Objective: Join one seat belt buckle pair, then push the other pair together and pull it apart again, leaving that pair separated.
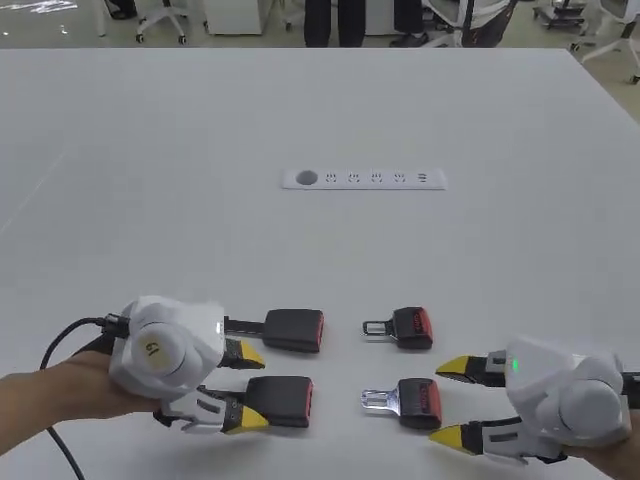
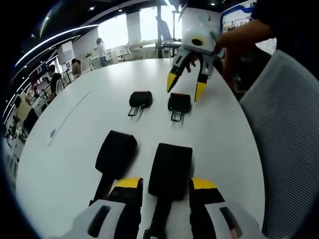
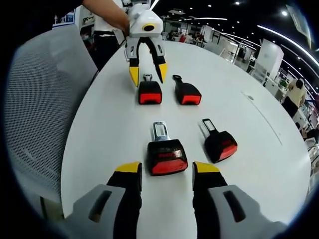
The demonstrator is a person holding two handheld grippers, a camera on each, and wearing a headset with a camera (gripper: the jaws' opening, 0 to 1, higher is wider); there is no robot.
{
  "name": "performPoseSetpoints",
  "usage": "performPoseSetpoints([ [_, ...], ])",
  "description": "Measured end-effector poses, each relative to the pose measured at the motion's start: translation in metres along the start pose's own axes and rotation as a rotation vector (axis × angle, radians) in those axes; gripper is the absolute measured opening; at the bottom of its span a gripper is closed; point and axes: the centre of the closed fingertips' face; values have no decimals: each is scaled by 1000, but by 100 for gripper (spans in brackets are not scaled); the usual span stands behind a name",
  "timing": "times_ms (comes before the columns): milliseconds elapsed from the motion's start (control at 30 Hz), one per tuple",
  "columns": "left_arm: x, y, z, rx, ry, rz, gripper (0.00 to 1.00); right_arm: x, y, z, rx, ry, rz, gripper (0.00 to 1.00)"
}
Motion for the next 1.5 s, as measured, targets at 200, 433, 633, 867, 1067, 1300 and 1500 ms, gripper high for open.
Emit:
performPoseSetpoints([
  [200,0,5,-5,35,41,-16,36,0,6,-7,19,-35,17,32],
  [433,-2,7,-7,58,69,-30,32,1,6,-9,22,-58,36,32],
  [633,-2,8,-7,57,85,-45,32,2,5,-10,23,-74,54,32],
  [867,-2,9,-8,69,109,-53,32,4,3,-10,19,-79,57,31],
  [1067,-3,8,-8,85,122,-56,31,3,4,-11,17,-80,42,31],
  [1300,-2,10,-8,90,131,-52,31,3,3,-15,20,-76,39,31],
  [1500,-3,9,-9,79,126,-32,32,6,-3,-18,14,-72,39,31],
])
Point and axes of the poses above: the centre of the closed fingertips' face, and the gripper's own axes: z roughly backward along the fingers, x roughly to its left, y roughly out of its underside, and after that the axes turned 9 degrees about y, right-handed
